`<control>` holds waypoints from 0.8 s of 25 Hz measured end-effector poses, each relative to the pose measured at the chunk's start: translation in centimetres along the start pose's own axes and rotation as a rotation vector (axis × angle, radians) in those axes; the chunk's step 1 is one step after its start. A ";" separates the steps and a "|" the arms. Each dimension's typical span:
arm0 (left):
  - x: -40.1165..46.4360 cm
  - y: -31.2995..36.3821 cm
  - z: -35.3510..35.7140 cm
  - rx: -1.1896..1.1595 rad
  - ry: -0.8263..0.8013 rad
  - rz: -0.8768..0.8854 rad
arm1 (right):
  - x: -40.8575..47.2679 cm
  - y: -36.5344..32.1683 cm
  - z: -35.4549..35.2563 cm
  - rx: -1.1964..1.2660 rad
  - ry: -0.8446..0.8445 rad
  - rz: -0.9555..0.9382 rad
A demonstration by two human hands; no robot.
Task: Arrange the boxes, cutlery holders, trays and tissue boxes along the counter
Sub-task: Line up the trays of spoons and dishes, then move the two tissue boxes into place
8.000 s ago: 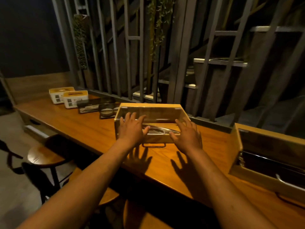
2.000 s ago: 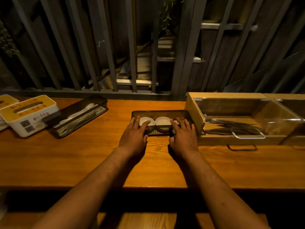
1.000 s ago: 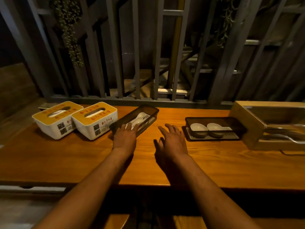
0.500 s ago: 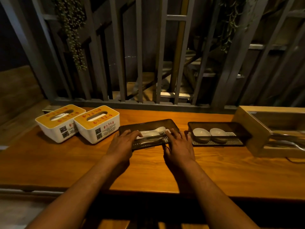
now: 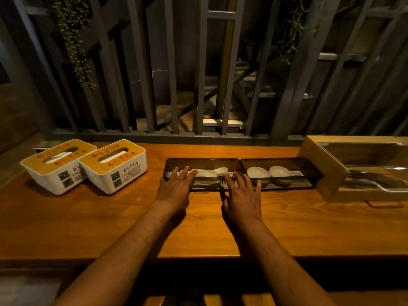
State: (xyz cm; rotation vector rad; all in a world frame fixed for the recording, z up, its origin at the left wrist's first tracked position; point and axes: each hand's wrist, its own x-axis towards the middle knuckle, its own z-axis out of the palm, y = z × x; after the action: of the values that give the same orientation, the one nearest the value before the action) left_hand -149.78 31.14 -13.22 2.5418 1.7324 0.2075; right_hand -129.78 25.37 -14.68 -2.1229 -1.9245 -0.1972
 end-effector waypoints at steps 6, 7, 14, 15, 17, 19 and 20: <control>-0.2 0.2 -0.1 0.046 -0.085 0.017 | -0.1 0.3 -1.0 0.046 -0.089 0.021; -0.5 0.2 -0.3 0.034 -0.074 0.014 | 0.0 0.2 -1.2 0.042 -0.105 0.022; -4.8 -2.3 -1.9 -0.013 0.233 -0.041 | 0.7 -3.9 -2.7 0.127 -0.069 -0.025; -5.5 -3.1 -2.6 -0.001 0.258 -0.073 | 1.0 -5.3 -3.0 0.142 -0.060 -0.071; -6.5 -4.9 -3.8 0.004 0.295 -0.171 | 1.9 -8.2 -3.6 0.186 -0.053 -0.174; -7.6 -6.9 -4.8 0.024 0.324 -0.254 | 2.7 -11.0 -3.8 0.241 -0.043 -0.269; -8.0 -7.9 -5.3 0.041 0.326 -0.281 | 2.9 -12.2 -3.8 0.256 -0.039 -0.305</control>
State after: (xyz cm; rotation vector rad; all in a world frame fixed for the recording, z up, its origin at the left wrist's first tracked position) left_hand -160.67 26.45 -9.58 2.3565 2.2019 0.6030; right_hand -141.28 28.10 -8.94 -1.6792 -2.1589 0.0322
